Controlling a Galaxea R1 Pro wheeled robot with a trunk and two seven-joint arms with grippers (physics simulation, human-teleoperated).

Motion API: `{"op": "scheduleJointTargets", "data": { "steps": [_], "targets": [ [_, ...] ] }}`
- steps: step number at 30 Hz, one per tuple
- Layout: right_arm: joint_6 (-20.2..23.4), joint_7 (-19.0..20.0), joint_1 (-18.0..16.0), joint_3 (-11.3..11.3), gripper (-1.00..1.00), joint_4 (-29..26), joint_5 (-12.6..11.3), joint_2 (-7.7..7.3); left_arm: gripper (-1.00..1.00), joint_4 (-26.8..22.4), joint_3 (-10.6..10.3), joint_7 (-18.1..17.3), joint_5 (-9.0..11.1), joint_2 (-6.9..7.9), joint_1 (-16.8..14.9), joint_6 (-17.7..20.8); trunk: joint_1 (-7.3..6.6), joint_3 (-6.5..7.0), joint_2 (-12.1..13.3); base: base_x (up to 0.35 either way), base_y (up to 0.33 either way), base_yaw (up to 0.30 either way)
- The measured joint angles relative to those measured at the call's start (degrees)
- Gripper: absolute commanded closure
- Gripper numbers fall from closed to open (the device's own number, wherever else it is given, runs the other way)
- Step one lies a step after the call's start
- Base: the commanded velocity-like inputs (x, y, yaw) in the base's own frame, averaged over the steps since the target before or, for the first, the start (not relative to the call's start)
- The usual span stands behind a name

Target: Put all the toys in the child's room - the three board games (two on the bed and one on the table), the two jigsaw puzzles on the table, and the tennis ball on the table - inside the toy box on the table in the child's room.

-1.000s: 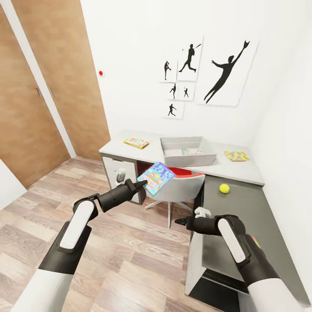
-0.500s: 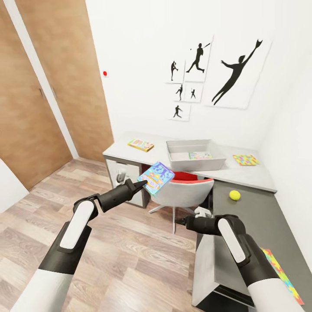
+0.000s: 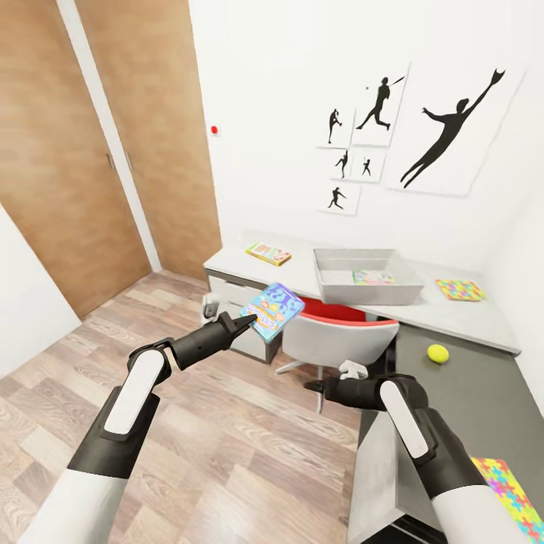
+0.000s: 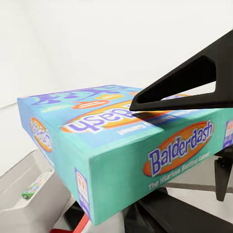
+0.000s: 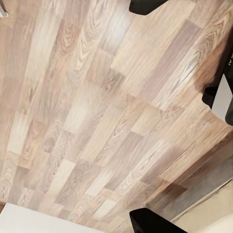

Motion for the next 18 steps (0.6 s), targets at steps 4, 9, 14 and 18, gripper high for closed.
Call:
{"op": "scheduleJointTargets", "data": {
  "steps": [4,9,14,18],
  "targets": [
    [0.01,0.00,0.01,-0.01,-1.00,-0.01,-0.01,0.00,1.00,0.01,-0.07,0.05,-0.01,0.00,-0.01,0.04,-0.01,0.03,0.00,0.120,-0.106,0.043],
    [0.02,0.00,0.01,-0.01,-1.00,-0.02,-0.01,0.00,1.00,0.02,-0.09,0.10,-0.07,0.00,-0.01,0.05,-0.02,0.04,0.00,0.195,-0.177,0.017],
    [0.02,0.00,0.01,-0.01,-1.00,-0.02,-0.01,0.00,1.00,0.02,-0.10,0.18,-0.33,0.00,-0.01,0.01,-0.02,0.04,0.00,0.195,-0.176,0.006],
    [0.01,0.01,0.01,-0.01,-1.00,-0.01,-0.01,0.00,1.00,0.01,-0.10,0.19,-0.27,0.00,-0.01,0.00,-0.01,0.04,0.00,0.094,-0.084,0.002]
  ]
}}
